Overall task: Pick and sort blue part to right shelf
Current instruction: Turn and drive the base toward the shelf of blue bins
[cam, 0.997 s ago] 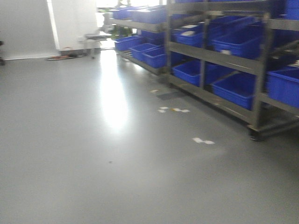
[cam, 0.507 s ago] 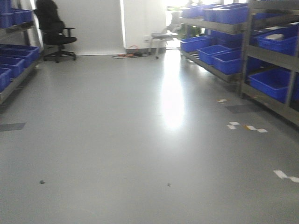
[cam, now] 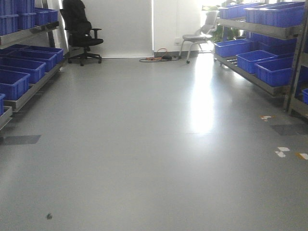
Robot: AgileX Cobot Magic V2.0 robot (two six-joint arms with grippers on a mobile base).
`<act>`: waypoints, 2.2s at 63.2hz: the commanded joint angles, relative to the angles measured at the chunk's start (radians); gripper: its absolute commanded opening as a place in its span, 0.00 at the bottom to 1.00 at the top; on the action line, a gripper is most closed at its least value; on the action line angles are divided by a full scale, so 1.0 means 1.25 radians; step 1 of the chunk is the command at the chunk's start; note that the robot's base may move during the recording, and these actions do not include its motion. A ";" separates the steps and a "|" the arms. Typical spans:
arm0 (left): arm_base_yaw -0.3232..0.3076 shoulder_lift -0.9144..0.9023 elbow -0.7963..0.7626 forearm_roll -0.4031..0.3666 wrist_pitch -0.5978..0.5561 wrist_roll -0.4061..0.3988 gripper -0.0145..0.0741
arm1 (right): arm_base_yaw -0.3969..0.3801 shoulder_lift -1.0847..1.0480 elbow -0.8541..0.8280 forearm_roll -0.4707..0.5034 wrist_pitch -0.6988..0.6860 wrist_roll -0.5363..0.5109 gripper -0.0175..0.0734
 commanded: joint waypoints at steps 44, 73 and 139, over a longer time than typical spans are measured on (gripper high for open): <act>0.002 0.010 -0.022 0.000 -0.075 -0.001 0.52 | -0.007 0.003 -0.023 -0.006 -0.075 0.001 0.52; 0.002 0.011 -0.022 0.000 -0.075 -0.001 0.52 | -0.007 0.003 -0.023 -0.006 -0.075 0.001 0.52; 0.002 0.011 -0.022 0.000 -0.075 -0.001 0.52 | -0.007 0.003 -0.023 -0.006 -0.075 0.001 0.52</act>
